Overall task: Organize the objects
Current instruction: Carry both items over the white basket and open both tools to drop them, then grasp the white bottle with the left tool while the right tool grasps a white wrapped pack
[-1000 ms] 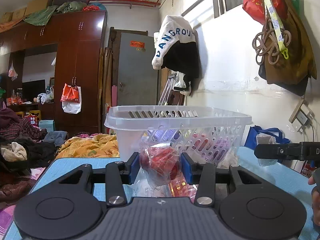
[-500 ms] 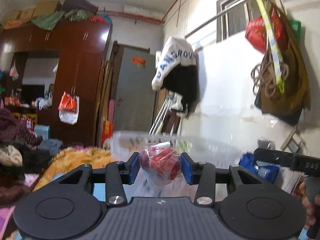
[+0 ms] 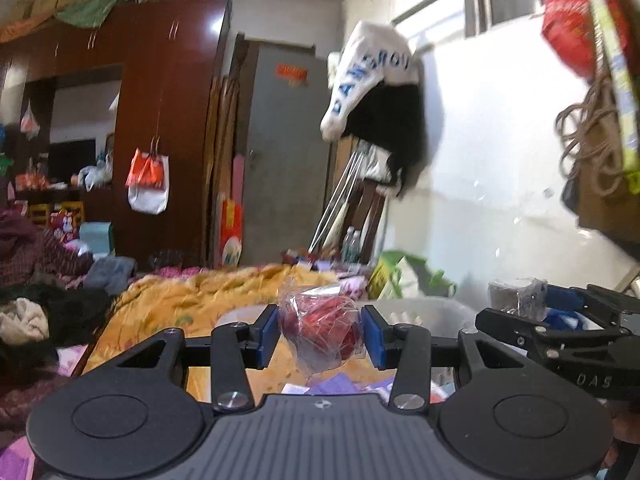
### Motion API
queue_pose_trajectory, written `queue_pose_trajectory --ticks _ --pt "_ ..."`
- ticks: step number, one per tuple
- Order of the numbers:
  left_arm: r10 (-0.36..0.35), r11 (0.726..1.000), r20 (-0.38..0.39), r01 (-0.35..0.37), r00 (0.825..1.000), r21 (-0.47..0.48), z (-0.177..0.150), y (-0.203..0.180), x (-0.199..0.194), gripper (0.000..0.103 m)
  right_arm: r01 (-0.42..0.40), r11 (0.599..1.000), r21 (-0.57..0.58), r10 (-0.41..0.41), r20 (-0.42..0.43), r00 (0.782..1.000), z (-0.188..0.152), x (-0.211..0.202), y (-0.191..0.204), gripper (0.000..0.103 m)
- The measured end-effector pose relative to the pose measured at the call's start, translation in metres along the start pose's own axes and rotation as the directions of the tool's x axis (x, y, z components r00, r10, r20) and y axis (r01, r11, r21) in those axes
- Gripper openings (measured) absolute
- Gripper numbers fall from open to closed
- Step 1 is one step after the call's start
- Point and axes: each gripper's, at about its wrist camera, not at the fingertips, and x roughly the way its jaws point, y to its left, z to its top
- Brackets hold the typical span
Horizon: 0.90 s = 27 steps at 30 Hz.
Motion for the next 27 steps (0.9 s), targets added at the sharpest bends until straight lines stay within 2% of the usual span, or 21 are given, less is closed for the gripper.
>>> queue_pose_trajectory --ticks 2,3,4,5,6,8,10,13,16,20,23,27 --pt "-0.002 1.000 -0.029 0.002 1.000 0.003 -0.001 -0.001 0.012 0.048 -0.005 1.000 0.011 0.005 -0.009 1.000 -0.004 0.002 -0.001 0.084" --pt "-0.003 1.000 -0.038 0.003 0.999 0.005 -0.001 -0.002 0.018 0.053 -0.025 1.000 0.014 0.026 -0.013 1.000 -0.005 0.001 -0.002 0.085" --pt "-0.001 1.000 -0.041 0.002 0.999 0.009 -0.001 -0.002 0.020 0.061 -0.049 0.999 0.012 0.049 -0.022 0.999 -0.007 0.000 -0.001 0.093" --pt "0.005 1.000 -0.044 -0.005 0.999 0.017 -0.003 -0.004 0.023 0.080 -0.039 0.999 0.008 0.039 -0.020 0.999 -0.007 -0.003 0.001 0.101" --pt "0.020 1.000 -0.038 -0.019 0.999 0.025 -0.005 -0.005 0.022 0.085 -0.007 1.000 0.003 0.007 0.002 1.000 -0.008 -0.011 0.002 0.103" --pt "0.043 0.998 -0.018 -0.042 0.999 0.055 -0.009 -0.010 0.014 0.085 -0.022 1.000 0.002 0.022 0.041 0.999 -0.008 -0.028 0.004 0.103" --pt "0.034 0.997 -0.011 -0.033 0.999 0.065 -0.012 -0.011 0.001 0.085 -0.070 0.997 0.041 0.069 0.033 0.997 -0.013 -0.047 0.003 0.103" --pt "0.011 0.999 0.032 -0.012 0.999 0.050 -0.026 -0.007 -0.036 0.085 -0.079 0.988 0.133 0.085 -0.040 0.996 -0.032 -0.073 -0.003 0.103" --pt "-0.034 0.999 0.038 0.033 0.999 0.012 -0.053 -0.001 -0.069 0.091 -0.095 0.984 0.149 0.113 -0.116 0.987 -0.065 -0.086 -0.004 0.103" --pt "-0.060 0.998 -0.025 0.059 0.998 -0.032 -0.094 0.003 -0.082 0.091 -0.084 0.984 0.156 0.115 -0.201 0.973 -0.098 -0.087 -0.005 0.103" --pt "-0.053 0.998 -0.115 0.056 0.992 0.020 -0.119 -0.006 -0.076 0.091 -0.091 0.978 0.187 0.136 -0.239 0.961 -0.103 -0.079 -0.009 0.103" --pt "-0.017 0.997 -0.144 0.028 0.989 0.076 -0.127 -0.017 -0.063 0.091 -0.113 0.974 0.196 0.157 -0.222 0.962 -0.095 -0.070 -0.007 0.103"
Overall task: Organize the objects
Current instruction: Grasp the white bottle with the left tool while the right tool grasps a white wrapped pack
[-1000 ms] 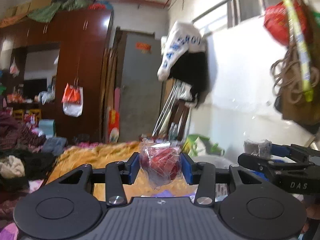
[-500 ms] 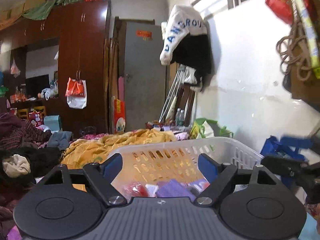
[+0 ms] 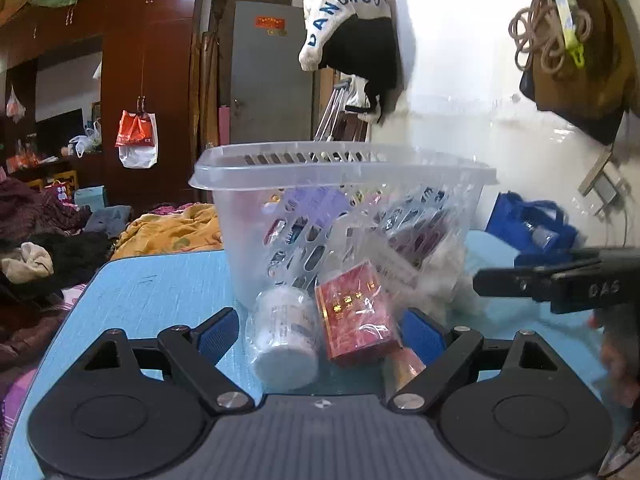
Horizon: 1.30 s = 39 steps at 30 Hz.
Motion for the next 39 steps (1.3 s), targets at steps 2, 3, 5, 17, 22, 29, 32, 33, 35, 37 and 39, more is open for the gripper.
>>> queue_pose_trajectory --ticks 2,3,5,17,22,29,32,33,35,37,39 --pt "-0.028 0.999 0.002 0.028 1.000 -0.025 0.000 0.003 0.003 0.091 0.011 1.000 -0.026 -0.011 0.001 1.000 0.005 0.007 0.006 0.103" --pt "-0.043 0.998 0.004 0.043 0.999 -0.035 0.000 0.005 0.003 0.091 0.029 0.998 -0.050 -0.030 -0.009 1.000 0.010 0.015 0.008 0.103" --pt "-0.042 0.998 0.011 0.043 0.999 -0.045 -0.005 0.008 0.001 0.091 0.067 0.994 -0.083 -0.071 -0.040 0.997 0.016 0.029 0.012 0.103" --pt "0.007 0.996 0.035 -0.004 0.999 -0.088 -0.005 0.030 -0.008 0.091 0.012 0.997 -0.072 -0.017 -0.071 0.997 0.007 0.039 0.005 0.067" --pt "0.025 0.992 0.042 -0.020 0.999 -0.121 0.000 0.045 -0.007 0.091 0.016 0.997 -0.082 -0.018 -0.030 0.999 0.004 0.029 0.010 0.059" --pt "0.092 0.996 -0.085 -0.093 0.992 -0.012 0.002 0.043 0.021 0.091 -0.020 0.998 -0.058 0.018 -0.030 0.999 0.006 0.025 0.008 0.058" --pt "0.089 0.996 -0.091 -0.091 0.992 -0.016 0.003 0.043 0.025 0.091 -0.017 0.998 -0.059 0.015 -0.035 0.999 0.007 0.027 0.010 0.058" --pt "0.089 0.996 -0.098 -0.091 0.991 -0.016 0.003 0.043 0.027 0.091 -0.014 0.998 -0.061 0.013 -0.033 0.999 0.007 0.027 0.011 0.058" --pt "0.073 0.997 -0.124 -0.074 0.990 -0.001 0.002 0.042 0.030 0.090 -0.012 0.998 -0.057 0.010 -0.026 1.000 0.006 0.026 0.010 0.058" --pt "0.038 0.999 -0.157 -0.035 0.987 0.022 0.000 0.039 0.034 0.086 -0.013 0.999 -0.053 0.011 -0.023 1.000 0.006 0.025 0.010 0.058" --pt "0.040 0.999 -0.157 -0.035 0.987 0.036 0.000 0.038 0.033 0.086 -0.014 0.999 -0.048 0.013 -0.014 1.000 0.005 0.024 0.008 0.056"
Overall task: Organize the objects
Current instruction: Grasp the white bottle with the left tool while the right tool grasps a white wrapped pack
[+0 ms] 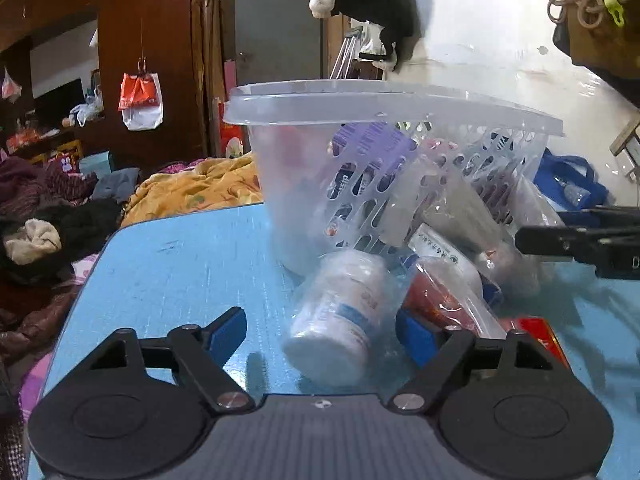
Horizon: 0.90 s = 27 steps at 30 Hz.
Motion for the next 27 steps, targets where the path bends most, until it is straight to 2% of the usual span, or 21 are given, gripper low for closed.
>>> queue_pose_trajectory --ticks 1,2,3,5,13,17,27 --pt "0.002 1.000 -0.002 -0.002 1.000 -0.001 0.000 0.000 0.000 0.085 0.004 1.000 0.002 -0.004 0.009 1.000 0.000 -0.001 0.000 0.055" --pt "0.005 1.000 -0.006 -0.005 1.000 -0.007 0.000 0.001 0.001 0.079 0.007 1.000 0.003 -0.007 0.016 1.000 0.000 -0.002 0.000 0.054" --pt "0.005 1.000 -0.009 -0.005 1.000 -0.014 0.000 0.002 0.001 0.067 0.006 1.000 0.003 -0.007 0.022 1.000 0.000 -0.003 0.000 0.054" --pt "0.011 0.999 -0.003 -0.011 1.000 -0.033 -0.001 0.004 -0.001 0.055 0.010 1.000 -0.001 -0.010 0.037 0.999 -0.001 -0.005 0.001 0.050" --pt "0.005 0.998 0.071 0.000 0.997 -0.064 -0.004 0.007 -0.014 0.054 0.035 0.999 -0.010 -0.034 0.100 0.994 -0.003 -0.014 0.003 0.048" --pt "-0.006 0.995 0.130 0.019 0.991 -0.102 -0.006 0.013 -0.021 0.054 0.024 1.000 0.007 -0.025 0.131 0.991 -0.004 -0.019 0.000 0.047" --pt "-0.017 0.994 0.220 0.040 0.975 -0.102 -0.008 0.012 -0.032 0.054 0.023 1.000 0.010 -0.024 0.165 0.986 -0.006 -0.026 0.003 0.047"
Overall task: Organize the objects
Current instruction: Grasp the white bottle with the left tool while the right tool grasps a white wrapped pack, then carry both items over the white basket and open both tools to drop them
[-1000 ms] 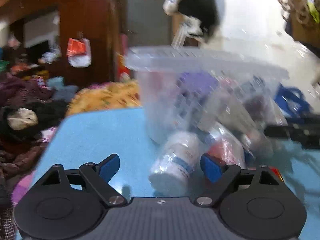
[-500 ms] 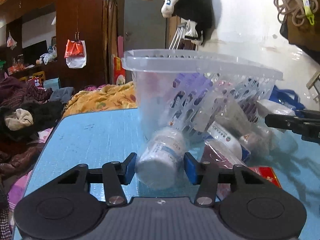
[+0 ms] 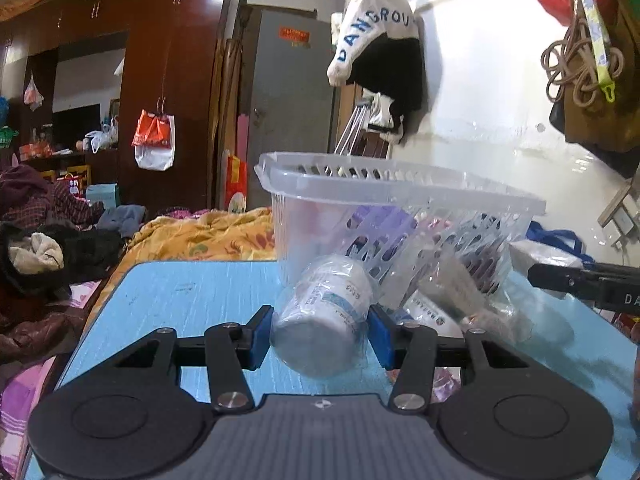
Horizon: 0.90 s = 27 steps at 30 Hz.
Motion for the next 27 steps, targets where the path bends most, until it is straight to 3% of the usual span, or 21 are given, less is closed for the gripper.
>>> queue_pose_trajectory --ticks 19,27 --pt "-0.036 0.999 0.117 0.037 0.992 -0.013 -0.003 0.004 -0.019 0.054 -0.017 1.000 -0.015 0.017 0.002 1.000 -0.001 -0.004 0.003 0.046" --pt "-0.047 0.999 0.186 0.051 0.981 -0.013 0.000 -0.004 -0.043 0.054 -0.039 0.998 -0.043 0.041 0.032 0.999 0.002 -0.034 0.011 0.046"
